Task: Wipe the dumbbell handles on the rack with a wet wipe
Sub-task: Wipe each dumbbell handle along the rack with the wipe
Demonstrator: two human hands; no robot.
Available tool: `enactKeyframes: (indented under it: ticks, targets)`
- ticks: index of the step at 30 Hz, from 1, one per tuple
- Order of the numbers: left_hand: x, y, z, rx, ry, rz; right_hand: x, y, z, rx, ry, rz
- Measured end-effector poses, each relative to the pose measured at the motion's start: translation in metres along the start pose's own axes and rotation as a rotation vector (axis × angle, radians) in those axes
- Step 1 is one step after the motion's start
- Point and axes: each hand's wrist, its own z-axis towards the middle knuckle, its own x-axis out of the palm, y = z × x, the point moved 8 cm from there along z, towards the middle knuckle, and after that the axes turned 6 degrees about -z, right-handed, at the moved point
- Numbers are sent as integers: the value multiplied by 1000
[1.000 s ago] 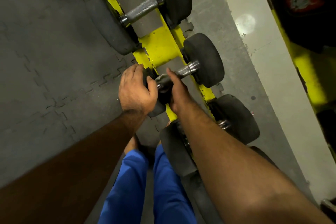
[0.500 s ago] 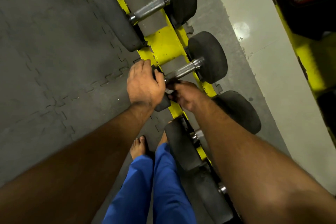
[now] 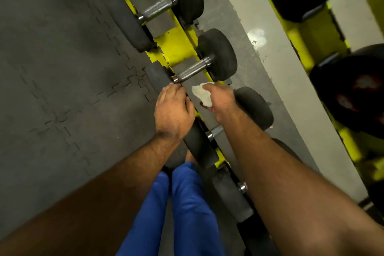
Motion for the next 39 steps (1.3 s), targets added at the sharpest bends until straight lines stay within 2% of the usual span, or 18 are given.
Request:
enactKeyframes:
  ticks: [8, 13, 18, 20, 22, 29, 33, 35, 39]
  targets:
    - [47, -6, -53, -95, 86, -10, -38, -24, 2, -303, 10, -475]
    - [78, -1, -80, -171, 75, 21, -49, -26, -17, -739, -69, -845]
    - [88, 5, -87, -209, -17, 79, -37, -41, -32, -1110, -16, -1074]
    - [90, 5, -88, -189, -55, 86, -34, -62, -34, -1209, 70, -1173]
    - [92, 7, -89, -173, -69, 86, -37, -79, -34, -1237, 117, -1236]
    - [92, 7, -89, -145, -90, 108, -37, -100, -29, -1279, 87, -1280]
    - [93, 7, -90, -141, -97, 117, -34, -106, -27, -1315, -30, -1433]
    - [92, 6, -89, -136, -106, 118, -32, -107, -31, -1374, -59, -1427]
    - [92, 7, -90, -134, -100, 125, -35, -110, -20, -1332, 32, -1376]
